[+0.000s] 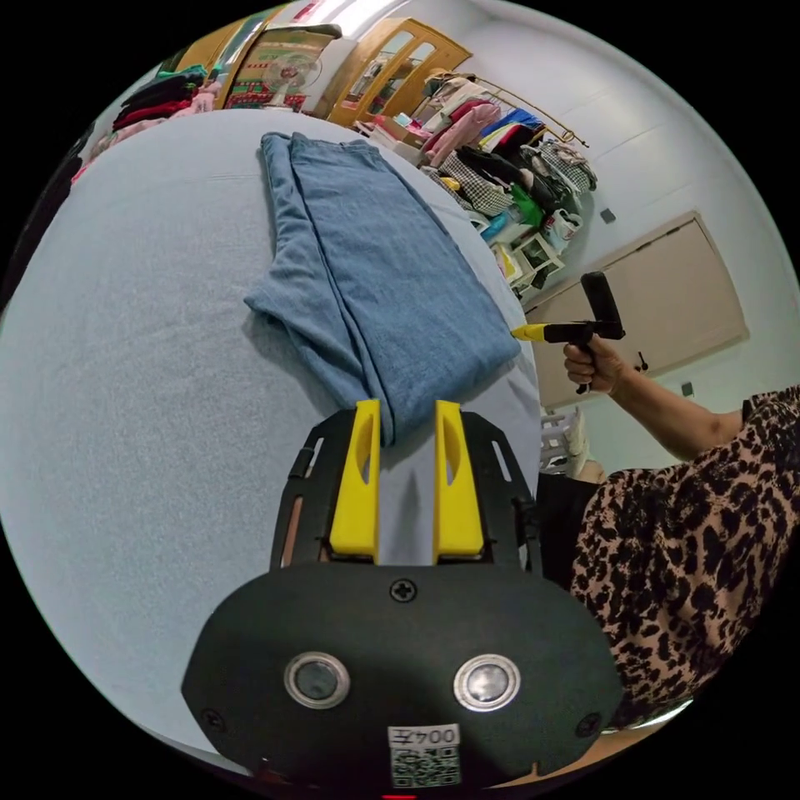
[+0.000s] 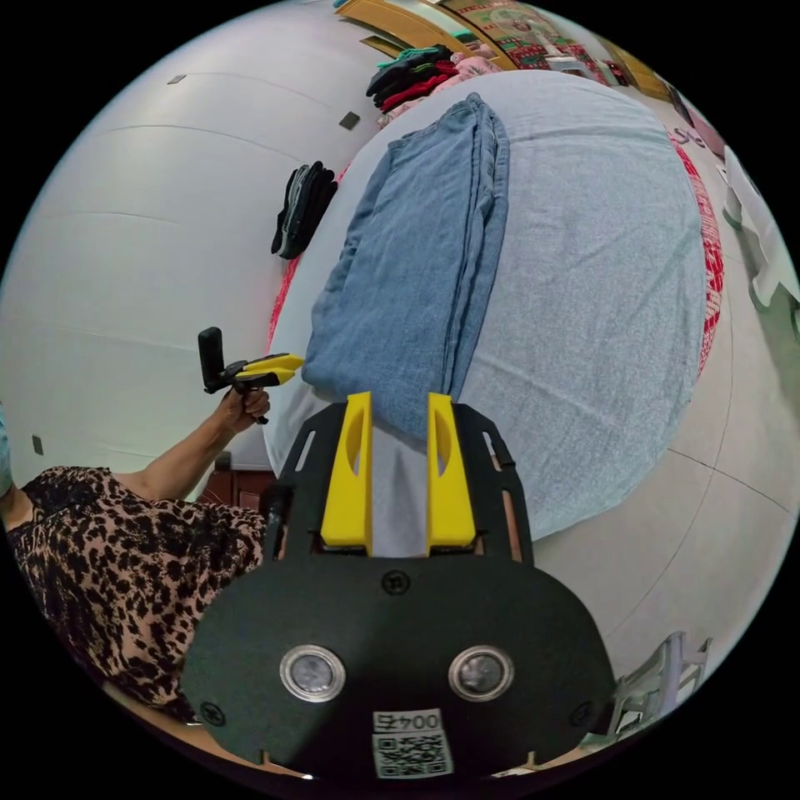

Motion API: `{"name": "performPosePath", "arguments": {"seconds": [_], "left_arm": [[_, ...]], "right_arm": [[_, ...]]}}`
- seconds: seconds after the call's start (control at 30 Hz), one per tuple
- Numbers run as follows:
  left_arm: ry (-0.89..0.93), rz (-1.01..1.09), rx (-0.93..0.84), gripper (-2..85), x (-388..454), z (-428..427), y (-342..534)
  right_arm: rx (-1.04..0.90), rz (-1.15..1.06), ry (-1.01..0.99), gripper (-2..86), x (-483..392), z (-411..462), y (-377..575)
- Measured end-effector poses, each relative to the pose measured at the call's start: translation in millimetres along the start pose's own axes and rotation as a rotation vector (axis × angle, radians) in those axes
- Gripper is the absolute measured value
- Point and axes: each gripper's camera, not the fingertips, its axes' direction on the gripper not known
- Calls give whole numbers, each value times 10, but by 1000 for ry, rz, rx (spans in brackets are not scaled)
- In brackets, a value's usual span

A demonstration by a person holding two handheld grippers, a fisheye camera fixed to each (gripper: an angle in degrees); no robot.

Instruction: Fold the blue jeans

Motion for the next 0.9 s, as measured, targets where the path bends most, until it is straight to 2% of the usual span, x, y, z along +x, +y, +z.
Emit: {"name": "performPosePath", "arguments": {"seconds": [0.4, 0.6, 0.77, 0.9], "left_arm": [[43, -29, -52, 97, -96, 214, 67], [57, -31, -89, 89, -101, 324, 39], [48, -49, -112, 76, -48, 413, 20], [23, -46, -110, 56, 19, 440, 48]], "right_arm": [[49, -39, 64, 110, -74, -79, 256], [27, -44, -17, 108, -36, -23, 280], [-2, -41, -23, 82, -128, 65, 249], [-13, -55, 53, 44, -300, 43, 257]]}}
